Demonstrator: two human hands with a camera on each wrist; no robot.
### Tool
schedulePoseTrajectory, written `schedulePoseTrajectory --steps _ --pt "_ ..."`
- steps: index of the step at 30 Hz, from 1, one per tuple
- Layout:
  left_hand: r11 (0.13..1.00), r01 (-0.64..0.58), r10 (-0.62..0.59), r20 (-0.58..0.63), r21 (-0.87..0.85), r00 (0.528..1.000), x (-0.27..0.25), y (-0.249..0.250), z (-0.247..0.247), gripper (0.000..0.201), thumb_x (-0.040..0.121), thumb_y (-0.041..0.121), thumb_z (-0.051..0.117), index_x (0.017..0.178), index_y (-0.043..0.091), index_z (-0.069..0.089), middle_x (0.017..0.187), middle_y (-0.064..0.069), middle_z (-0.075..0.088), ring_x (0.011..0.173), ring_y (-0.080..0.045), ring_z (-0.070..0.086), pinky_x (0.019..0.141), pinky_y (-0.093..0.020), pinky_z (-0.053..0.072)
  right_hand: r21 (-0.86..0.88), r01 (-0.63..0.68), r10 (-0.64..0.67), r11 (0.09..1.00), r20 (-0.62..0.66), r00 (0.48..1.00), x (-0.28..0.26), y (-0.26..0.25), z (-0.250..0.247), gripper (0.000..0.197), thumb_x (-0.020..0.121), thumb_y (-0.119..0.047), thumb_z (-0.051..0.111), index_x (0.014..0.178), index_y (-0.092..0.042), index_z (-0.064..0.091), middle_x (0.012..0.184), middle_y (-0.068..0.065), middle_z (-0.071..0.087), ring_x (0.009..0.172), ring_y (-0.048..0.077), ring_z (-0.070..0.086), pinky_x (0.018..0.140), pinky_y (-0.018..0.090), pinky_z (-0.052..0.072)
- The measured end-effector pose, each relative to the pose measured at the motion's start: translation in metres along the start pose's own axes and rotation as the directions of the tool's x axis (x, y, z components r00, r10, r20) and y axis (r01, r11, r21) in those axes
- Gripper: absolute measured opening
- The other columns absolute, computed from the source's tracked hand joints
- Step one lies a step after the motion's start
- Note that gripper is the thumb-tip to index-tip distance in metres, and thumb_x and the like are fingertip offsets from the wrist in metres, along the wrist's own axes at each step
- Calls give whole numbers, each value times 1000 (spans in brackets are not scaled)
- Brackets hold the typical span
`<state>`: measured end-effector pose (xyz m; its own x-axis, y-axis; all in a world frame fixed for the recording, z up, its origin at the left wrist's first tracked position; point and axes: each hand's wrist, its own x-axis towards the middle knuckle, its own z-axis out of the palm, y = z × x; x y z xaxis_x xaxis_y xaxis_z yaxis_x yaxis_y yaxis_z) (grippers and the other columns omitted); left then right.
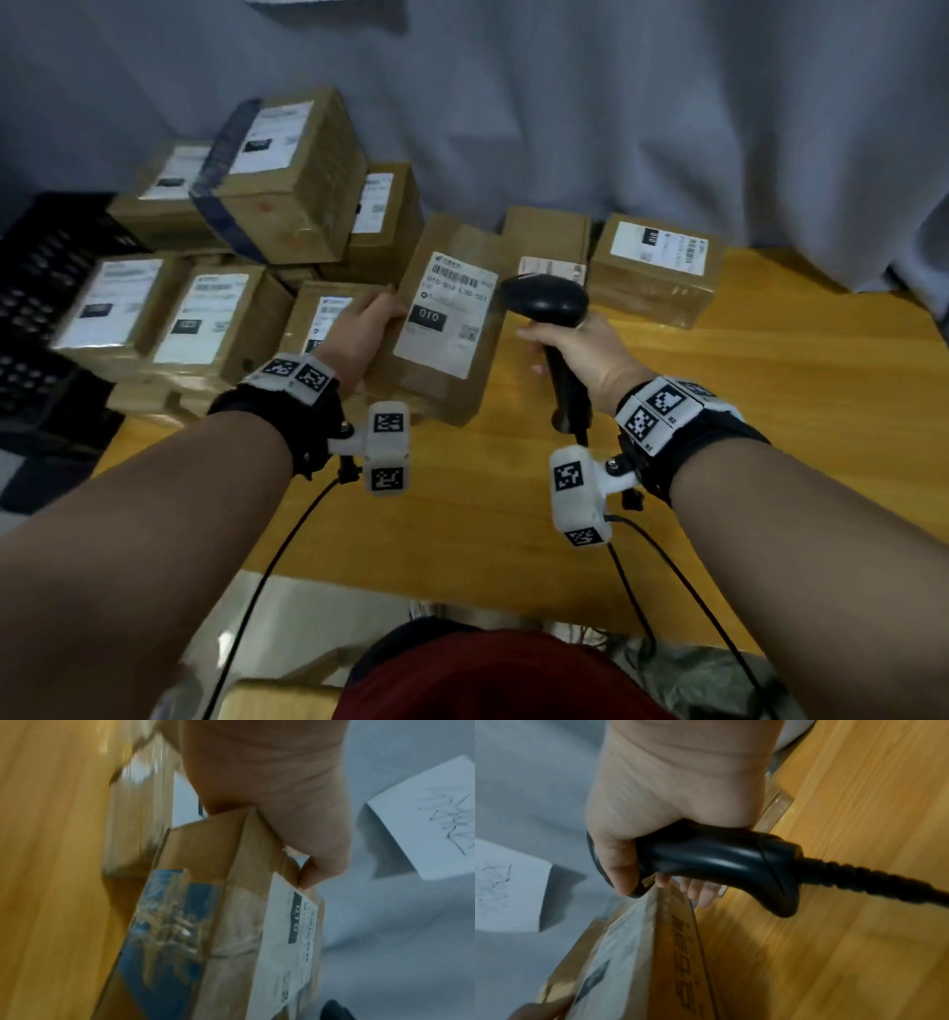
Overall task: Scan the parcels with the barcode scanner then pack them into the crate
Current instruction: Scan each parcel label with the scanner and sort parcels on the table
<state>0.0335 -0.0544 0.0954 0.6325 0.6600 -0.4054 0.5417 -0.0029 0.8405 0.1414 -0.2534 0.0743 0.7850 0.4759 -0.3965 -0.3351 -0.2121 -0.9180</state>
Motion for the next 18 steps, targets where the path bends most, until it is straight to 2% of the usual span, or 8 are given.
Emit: schedulePoseTrajectory --steps 3,5,7,10,11,14,16,18 --pt "988 -24 28 -29 150 999 7 -9 -57 25 93 34 49 109 18 59 108 -7 57 81 -16 54 63 -27 40 12 -4 3 1000 87 996 6 -8 53 11 80 -14 76 87 -15 69 79 5 67 85 23 65 82 42 58" --pt "978 -7 14 -29 209 999 12 -17 -89 25 93 38 46 106 20 58 109 -9 58 85 -21 56 67 -29 42 -1 2 -2 1000 137 991 8 -12 88 10 81 -15 75 87 -17 68 82 3 68 87 22 66 77 35 59" --pt "977 23 -16 -32 211 999 16 -23 -113 27 90 37 49 108 19 57 103 -12 63 84 -26 60 70 -32 46 -44 -2 9 999 162 987 10 -14 121 13 80 -19 76 91 -16 69 84 3 68 83 20 65 71 31 56" --pt "960 20 -19 -7 281 1000 25 -30 -138 26 90 35 50 110 19 54 91 -7 61 79 -22 59 66 -30 45 -134 -8 28 991 149 988 14 -11 158 29 79 -25 78 104 -12 70 86 1 67 80 16 61 69 27 47" --pt "948 17 -19 4 319 1000 29 -31 -145 28 90 36 49 113 19 54 91 -5 60 81 -22 58 68 -31 46 -146 -3 24 989 140 990 15 -9 167 31 79 -24 78 107 -11 70 86 0 67 80 14 61 67 25 45" --pt "871 -45 42 17 490 999 39 -36 -160 36 91 42 46 117 17 55 102 -7 60 92 -25 58 81 -36 48 -111 -24 38 993 122 992 19 -3 185 27 79 -19 78 103 -8 71 79 4 69 69 15 63 63 24 47" --pt "793 -104 125 6 600 992 44 -38 -165 38 91 43 48 113 14 59 103 -7 61 92 -25 58 80 -37 50 -81 -36 45 996 112 993 21 -1 192 22 79 -17 78 97 -7 71 73 5 67 63 17 62 59 27 49" --pt "717 -158 194 24 679 981 48 -40 -165 37 91 40 53 110 10 60 103 -9 62 91 -25 59 75 -35 49 -93 -27 36 995 97 995 21 -1 197 21 80 -17 77 95 -5 70 68 6 62 57 17 57 53 26 48"
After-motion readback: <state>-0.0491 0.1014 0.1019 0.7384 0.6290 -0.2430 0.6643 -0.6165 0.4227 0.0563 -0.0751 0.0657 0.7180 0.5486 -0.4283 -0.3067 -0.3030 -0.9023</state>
